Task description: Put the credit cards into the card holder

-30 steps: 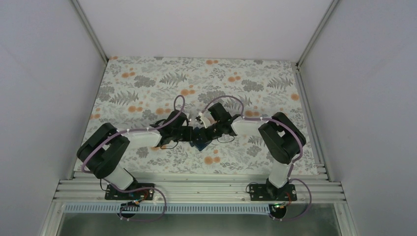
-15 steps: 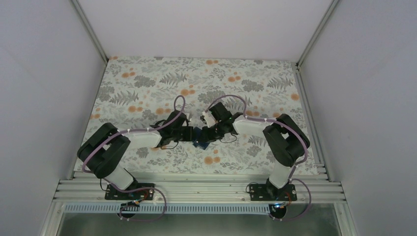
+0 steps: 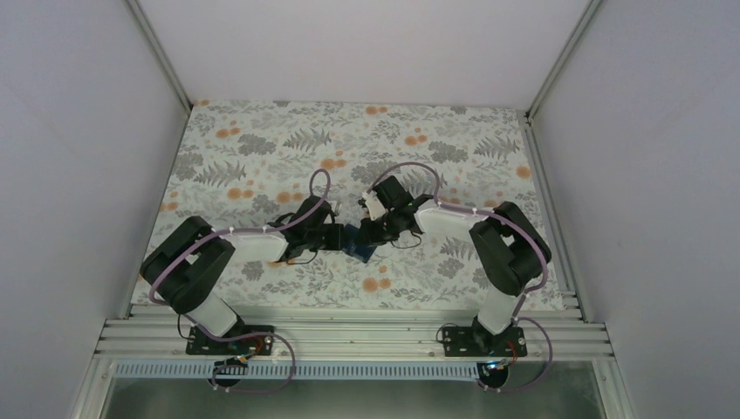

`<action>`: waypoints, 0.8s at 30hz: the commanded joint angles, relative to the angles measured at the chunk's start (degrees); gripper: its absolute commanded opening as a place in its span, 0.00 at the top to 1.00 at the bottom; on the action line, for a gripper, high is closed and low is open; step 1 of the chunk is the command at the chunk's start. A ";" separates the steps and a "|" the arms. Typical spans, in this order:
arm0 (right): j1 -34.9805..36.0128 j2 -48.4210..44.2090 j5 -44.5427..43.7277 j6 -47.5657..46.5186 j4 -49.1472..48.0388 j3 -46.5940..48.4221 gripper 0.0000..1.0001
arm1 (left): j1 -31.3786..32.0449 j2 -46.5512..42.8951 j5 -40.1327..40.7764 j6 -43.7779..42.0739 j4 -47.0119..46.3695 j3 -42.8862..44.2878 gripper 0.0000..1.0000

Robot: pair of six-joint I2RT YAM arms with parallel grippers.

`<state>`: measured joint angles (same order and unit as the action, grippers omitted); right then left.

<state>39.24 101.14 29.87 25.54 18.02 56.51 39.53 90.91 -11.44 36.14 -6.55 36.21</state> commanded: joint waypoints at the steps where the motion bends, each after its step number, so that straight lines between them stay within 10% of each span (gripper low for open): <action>1: -0.83 0.48 -2.24 -1.65 1.30 2.79 0.96 | -0.22 1.52 0.01 -1.34 0.58 -1.14 0.91; 24: -1.09 4.54 -5.34 -1.39 4.01 4.64 0.96 | -0.24 2.82 -0.15 -1.69 -0.28 -1.39 0.92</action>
<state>38.65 103.72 27.79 24.38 21.74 59.51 39.46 92.14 -11.44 35.16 -8.86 36.21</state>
